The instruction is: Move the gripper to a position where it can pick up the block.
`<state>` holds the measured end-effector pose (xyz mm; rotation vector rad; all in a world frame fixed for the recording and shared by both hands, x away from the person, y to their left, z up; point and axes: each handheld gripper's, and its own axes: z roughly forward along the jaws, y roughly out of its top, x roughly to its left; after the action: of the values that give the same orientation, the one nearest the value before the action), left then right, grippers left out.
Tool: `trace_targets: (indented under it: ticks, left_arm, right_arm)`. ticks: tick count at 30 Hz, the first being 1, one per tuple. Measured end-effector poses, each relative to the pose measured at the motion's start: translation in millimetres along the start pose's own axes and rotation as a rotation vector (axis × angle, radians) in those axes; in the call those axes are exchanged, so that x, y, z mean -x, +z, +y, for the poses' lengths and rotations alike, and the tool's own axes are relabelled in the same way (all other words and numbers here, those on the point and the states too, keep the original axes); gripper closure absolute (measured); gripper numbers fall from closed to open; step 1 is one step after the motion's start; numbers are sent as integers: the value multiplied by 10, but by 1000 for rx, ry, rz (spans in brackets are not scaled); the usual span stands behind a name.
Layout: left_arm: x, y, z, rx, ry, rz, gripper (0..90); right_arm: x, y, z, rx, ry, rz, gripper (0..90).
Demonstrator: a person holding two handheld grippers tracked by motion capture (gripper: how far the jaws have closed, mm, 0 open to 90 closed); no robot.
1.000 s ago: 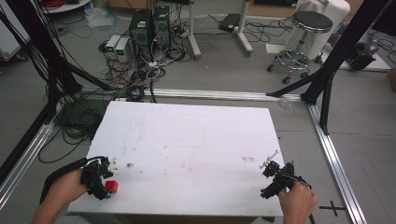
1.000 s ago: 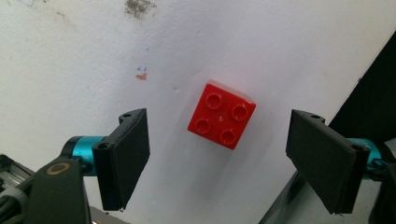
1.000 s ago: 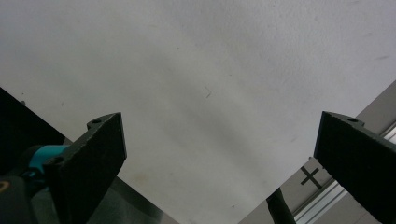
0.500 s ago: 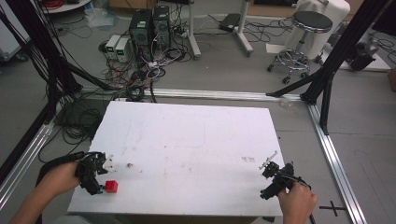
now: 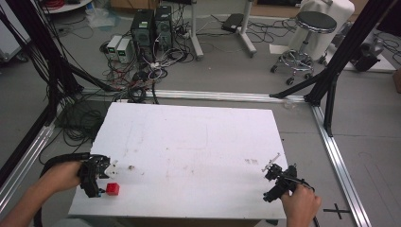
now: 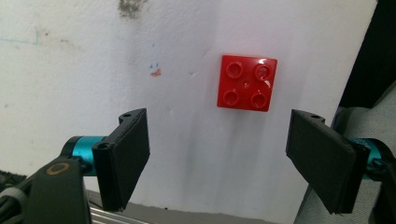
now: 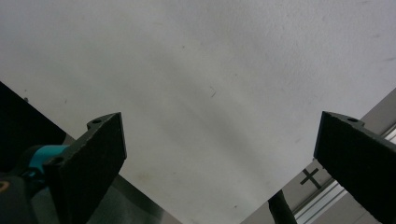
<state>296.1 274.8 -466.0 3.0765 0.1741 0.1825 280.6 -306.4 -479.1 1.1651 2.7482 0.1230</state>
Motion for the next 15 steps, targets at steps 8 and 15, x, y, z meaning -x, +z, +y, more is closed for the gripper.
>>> trace_targets:
  ticks: [8,15]
  left_arm:
    - [41,104,46,-8,32,-15,220]
    - [53,180,91,-16,64,-31,220]
  right_arm:
    - [-1,4,6,0,0,1,15]
    - [-8,7,19,-5,-2,-1,15]
